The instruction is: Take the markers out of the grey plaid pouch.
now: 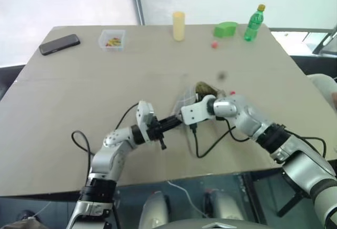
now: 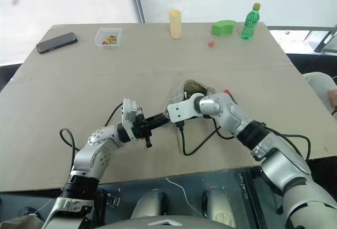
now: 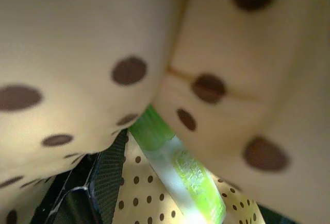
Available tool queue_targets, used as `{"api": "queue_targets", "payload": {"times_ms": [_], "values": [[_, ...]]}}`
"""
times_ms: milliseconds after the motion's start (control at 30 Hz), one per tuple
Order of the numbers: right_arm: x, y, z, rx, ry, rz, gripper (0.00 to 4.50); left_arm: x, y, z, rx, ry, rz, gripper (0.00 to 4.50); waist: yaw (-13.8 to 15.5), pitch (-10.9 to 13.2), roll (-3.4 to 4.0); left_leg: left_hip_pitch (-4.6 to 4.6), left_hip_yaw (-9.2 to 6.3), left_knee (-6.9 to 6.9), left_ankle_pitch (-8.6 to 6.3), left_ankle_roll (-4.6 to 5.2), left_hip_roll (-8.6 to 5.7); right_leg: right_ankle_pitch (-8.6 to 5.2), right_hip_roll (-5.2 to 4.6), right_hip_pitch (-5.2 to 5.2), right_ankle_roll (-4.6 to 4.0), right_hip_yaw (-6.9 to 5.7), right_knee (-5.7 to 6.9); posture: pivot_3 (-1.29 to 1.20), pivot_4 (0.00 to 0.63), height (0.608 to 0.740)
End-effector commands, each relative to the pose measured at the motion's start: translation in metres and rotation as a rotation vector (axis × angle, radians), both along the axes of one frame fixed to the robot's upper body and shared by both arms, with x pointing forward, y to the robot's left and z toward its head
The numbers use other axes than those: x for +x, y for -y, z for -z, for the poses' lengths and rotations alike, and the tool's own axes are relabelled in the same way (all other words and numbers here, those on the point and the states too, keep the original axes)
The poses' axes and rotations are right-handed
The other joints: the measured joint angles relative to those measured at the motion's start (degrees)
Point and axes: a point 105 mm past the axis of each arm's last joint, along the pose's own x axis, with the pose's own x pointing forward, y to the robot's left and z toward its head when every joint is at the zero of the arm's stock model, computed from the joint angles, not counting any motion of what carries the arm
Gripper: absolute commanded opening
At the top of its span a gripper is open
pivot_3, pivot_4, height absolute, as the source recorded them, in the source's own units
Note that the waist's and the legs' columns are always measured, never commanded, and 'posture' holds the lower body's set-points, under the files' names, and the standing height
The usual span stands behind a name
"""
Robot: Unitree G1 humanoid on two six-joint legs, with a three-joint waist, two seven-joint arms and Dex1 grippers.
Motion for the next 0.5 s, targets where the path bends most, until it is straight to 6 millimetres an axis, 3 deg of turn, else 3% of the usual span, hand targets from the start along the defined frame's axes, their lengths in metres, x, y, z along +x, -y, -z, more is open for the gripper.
{"api": "queue_targets", "payload": {"times_ms": [33, 167, 300, 400, 433, 500], "values": [[0.001, 0.023, 0.05, -0.158, -0.105, 0.056, 3.45, -0.008, 0.014, -0.023, -0.038, 0.109, 0.054, 0.0, -0.1, -0.1, -0.06, 0.04, 0.01, 0.0, -0.03, 0.05, 0.0, 0.0, 0.0, 0.0, 0.0, 0.02, 0.05, 0.0, 0.15, 0.74], [0.0, 0.021, 0.059, -0.189, -0.142, 0.026, 3.45, -0.006, 0.011, -0.022, -0.057, 0.095, 0.012, 0.0, -0.5, -0.2, -0.11, 0.45, 0.14, -0.02, -0.05, 0.09, 0.01, -0.01, 0.0, 0.24, -0.02, 0.19, 0.18, 0.0, 0.15, 0.74], [0.003, 0.019, 0.063, -0.195, -0.151, 0.019, 2.15, -0.006, 0.007, -0.018, -0.084, 0.056, -0.018, 0.0, -1.2, -0.2, -0.1, 0.83, 0.23, -0.09, -0.07, 0.11, 0.01, -0.1, -0.01, 0.53, -0.17, 0.31, 0.14, 0.0, 0.15, 0.74], [0.007, 0.025, 0.054, -0.174, -0.158, 0.038, 0.68, -0.004, 0.001, -0.014, -0.113, 0.017, -0.051, 0.0, -1.1, -0.2, -0.06, 0.83, 0.24, -0.1, -0.07, 0.11, 0.02, -0.09, -0.01, 0.5, -0.16, 0.34, 0.17, 0.0, 0.15, 0.74], [0.009, 0.03, 0.048, -0.159, -0.158, 0.049, 0.4, -0.003, 0.0, -0.013, -0.119, 0.008, -0.058, 0.0, -0.9, -0.2, -0.05, 0.8, 0.25, -0.1, -0.07, 0.11, 0.02, -0.09, -0.01, 0.48, -0.16, 0.34, 0.17, 0.0, 0.15, 0.74], [0.011, 0.039, 0.029, -0.105, -0.159, 0.077, 0.39, 0.0, -0.003, -0.013, -0.138, -0.012, -0.073, 0.0, -0.1, -0.1, -0.03, 0.73, 0.23, -0.1, -0.07, 0.11, 0.02, -0.07, -0.02, 0.46, -0.12, 0.33, 0.11, 0.0, 0.15, 0.74]]}}
